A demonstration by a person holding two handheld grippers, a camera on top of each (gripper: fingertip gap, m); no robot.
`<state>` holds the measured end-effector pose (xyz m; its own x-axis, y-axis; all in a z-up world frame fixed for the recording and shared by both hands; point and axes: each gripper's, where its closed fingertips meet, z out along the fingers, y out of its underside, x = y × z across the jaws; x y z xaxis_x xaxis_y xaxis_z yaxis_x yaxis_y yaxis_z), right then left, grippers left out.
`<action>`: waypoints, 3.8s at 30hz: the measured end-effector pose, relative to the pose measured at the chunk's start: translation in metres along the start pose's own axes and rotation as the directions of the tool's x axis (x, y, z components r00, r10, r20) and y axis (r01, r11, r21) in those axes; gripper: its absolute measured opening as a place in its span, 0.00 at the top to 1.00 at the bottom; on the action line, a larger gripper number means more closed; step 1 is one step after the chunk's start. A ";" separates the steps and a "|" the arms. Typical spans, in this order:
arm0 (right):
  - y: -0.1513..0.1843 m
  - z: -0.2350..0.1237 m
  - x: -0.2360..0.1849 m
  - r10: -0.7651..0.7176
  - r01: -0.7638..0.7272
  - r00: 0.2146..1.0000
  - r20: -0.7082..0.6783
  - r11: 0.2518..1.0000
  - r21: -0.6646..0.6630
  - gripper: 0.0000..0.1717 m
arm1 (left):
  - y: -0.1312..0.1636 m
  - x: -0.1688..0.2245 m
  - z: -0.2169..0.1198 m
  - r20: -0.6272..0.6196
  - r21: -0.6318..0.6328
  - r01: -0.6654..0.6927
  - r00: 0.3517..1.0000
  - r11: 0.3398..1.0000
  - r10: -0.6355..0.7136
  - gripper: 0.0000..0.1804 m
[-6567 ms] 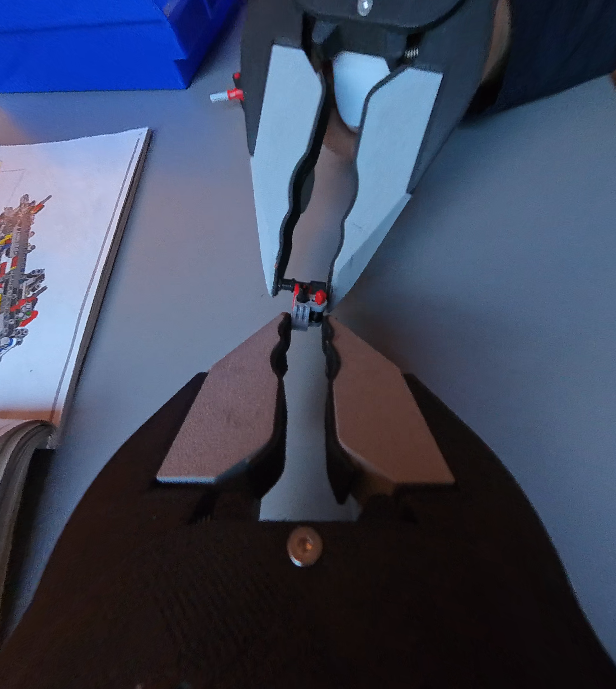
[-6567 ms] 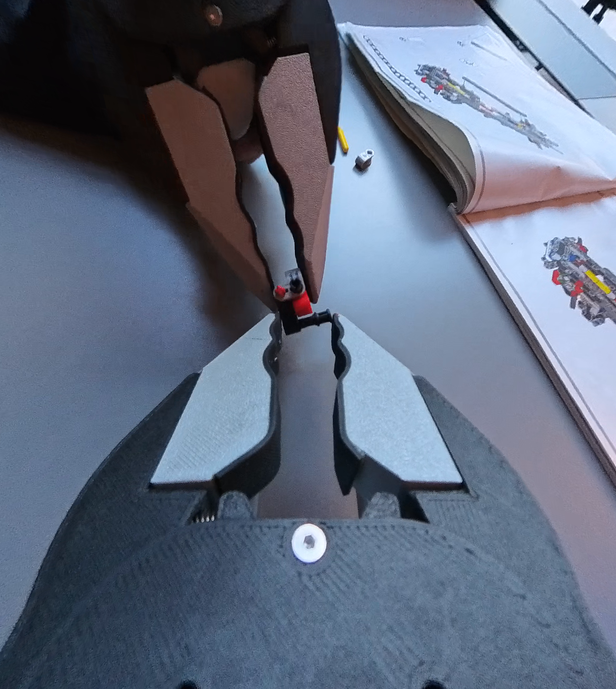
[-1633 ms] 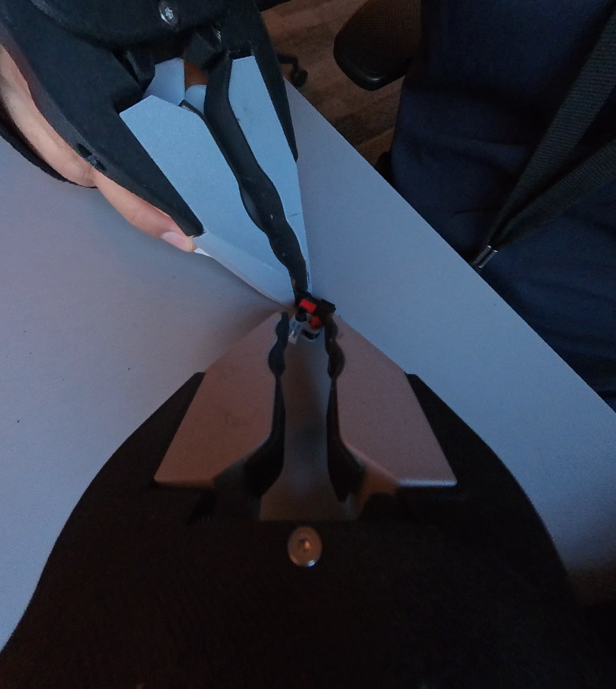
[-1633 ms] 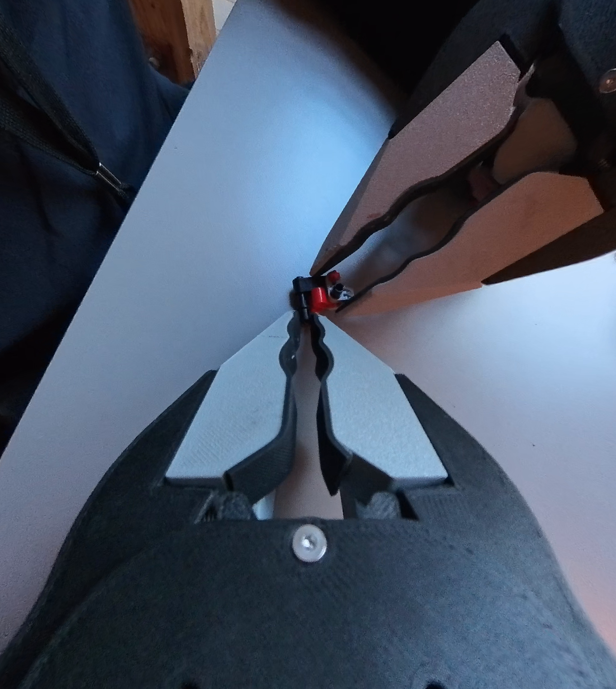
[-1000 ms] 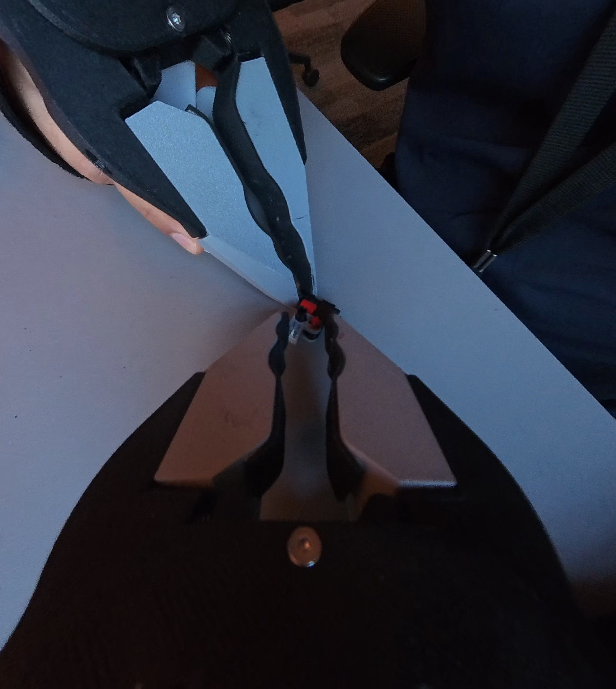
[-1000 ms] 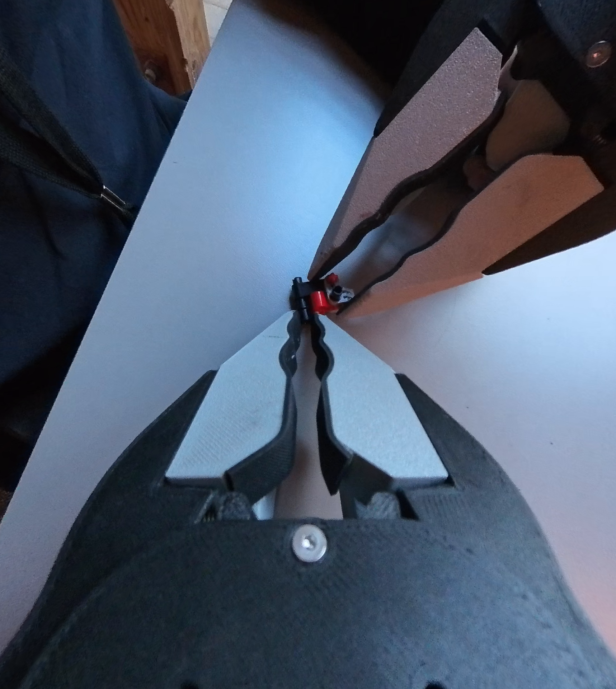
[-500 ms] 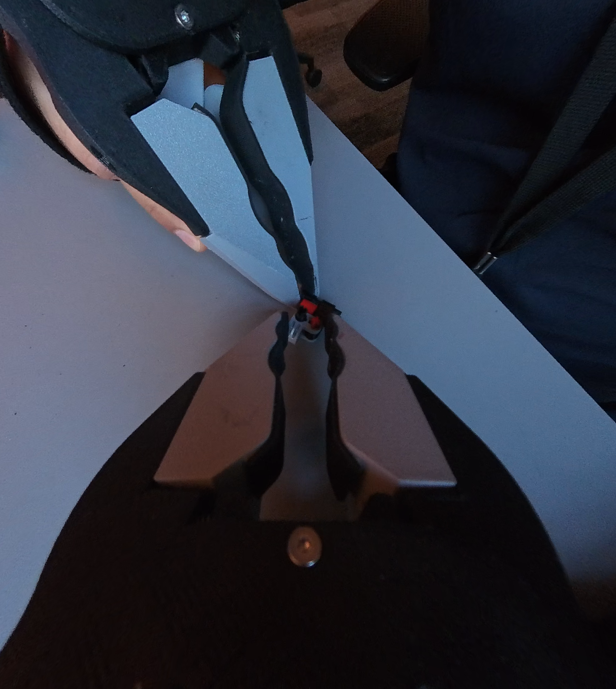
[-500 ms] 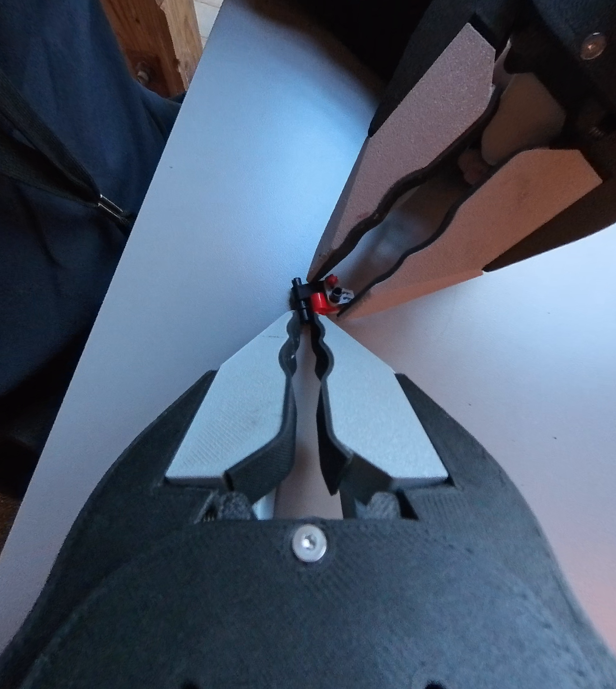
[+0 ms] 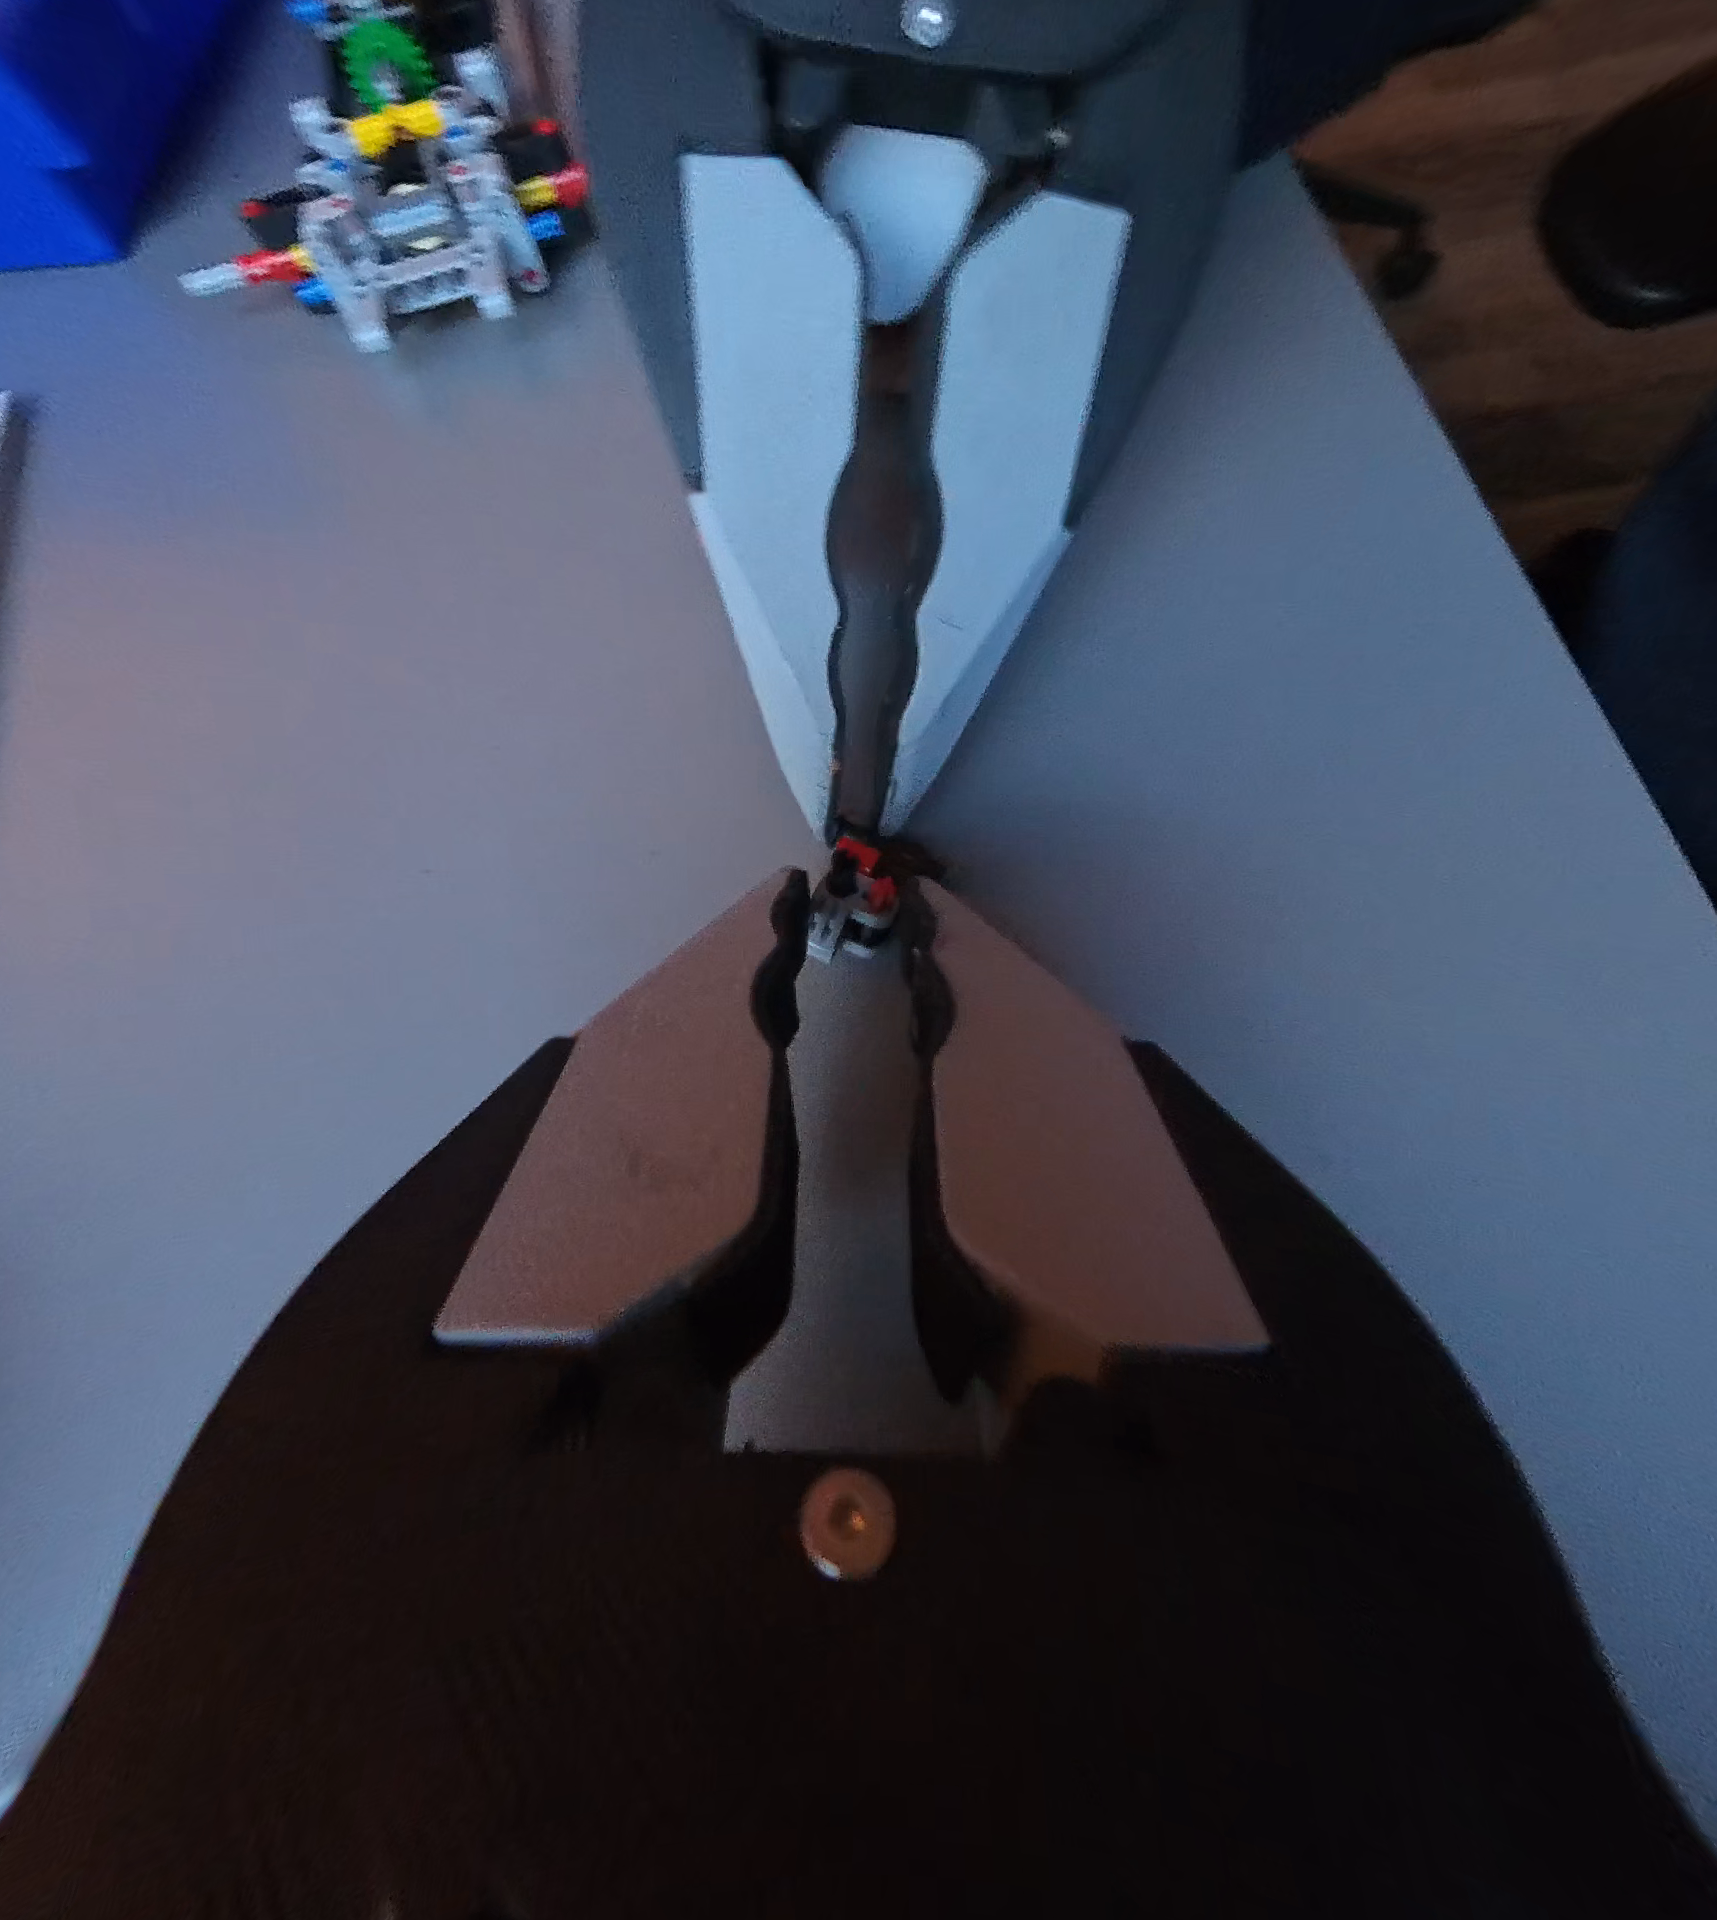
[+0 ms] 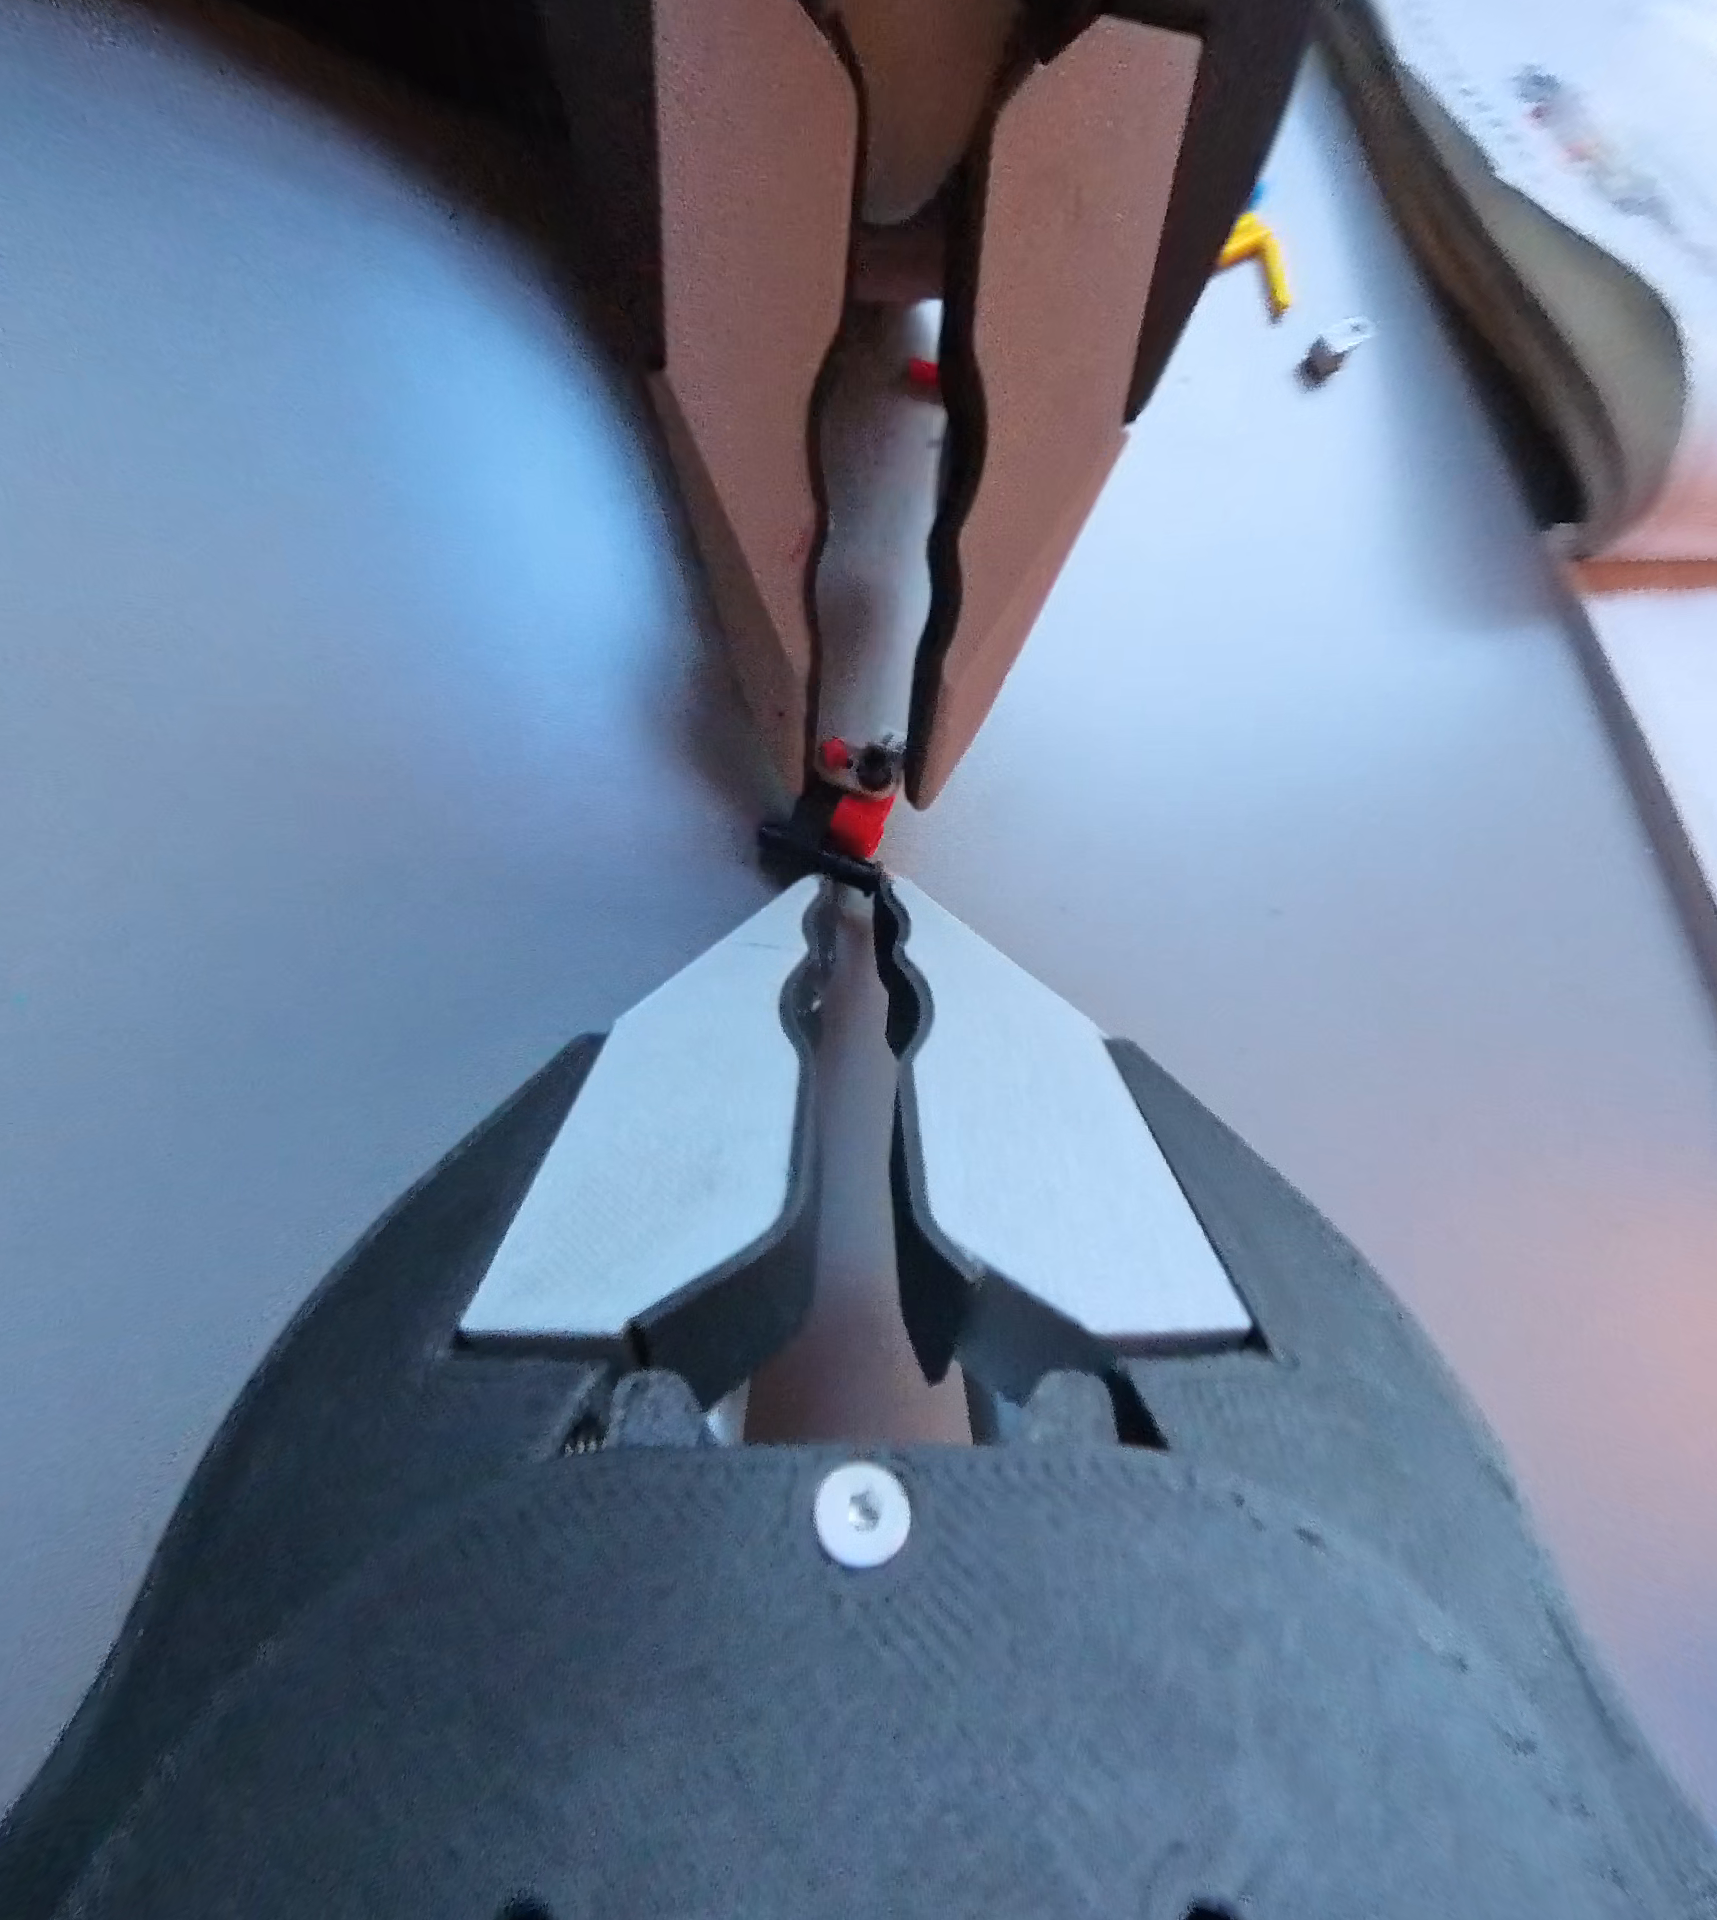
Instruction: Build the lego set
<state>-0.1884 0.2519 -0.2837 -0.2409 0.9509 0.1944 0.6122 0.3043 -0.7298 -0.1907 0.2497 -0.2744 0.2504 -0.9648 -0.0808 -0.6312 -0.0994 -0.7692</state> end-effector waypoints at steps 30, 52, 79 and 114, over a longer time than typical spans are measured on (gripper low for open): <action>0.001 -0.009 -0.007 0.126 -0.135 0.970 0.208 0.991 0.026 0.91 | -0.003 0.003 0.007 -0.025 -0.012 0.075 0.997 0.997 -0.075 0.92; 0.004 -0.006 -0.003 0.160 -0.162 0.969 0.190 0.987 -0.006 0.92 | -0.006 0.000 0.008 -0.006 -0.002 0.137 0.991 0.991 -0.137 0.92; -0.002 -0.008 -0.002 0.144 -0.156 0.956 0.255 0.987 0.027 0.96 | -0.003 0.000 0.004 0.023 0.000 0.115 0.993 0.993 -0.115 0.92; 0.002 -0.001 -0.002 0.006 -0.009 0.988 0.157 1.000 0.018 0.90 | 0.007 -0.010 0.010 0.045 -0.071 0.139 0.990 0.988 -0.136 0.85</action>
<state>-0.1859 0.2503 -0.2843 -0.3523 0.9320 0.0851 0.6008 0.2950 -0.7430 -0.1904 0.2611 -0.2854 0.3669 -0.9303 -0.0038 -0.6408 -0.2497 -0.7260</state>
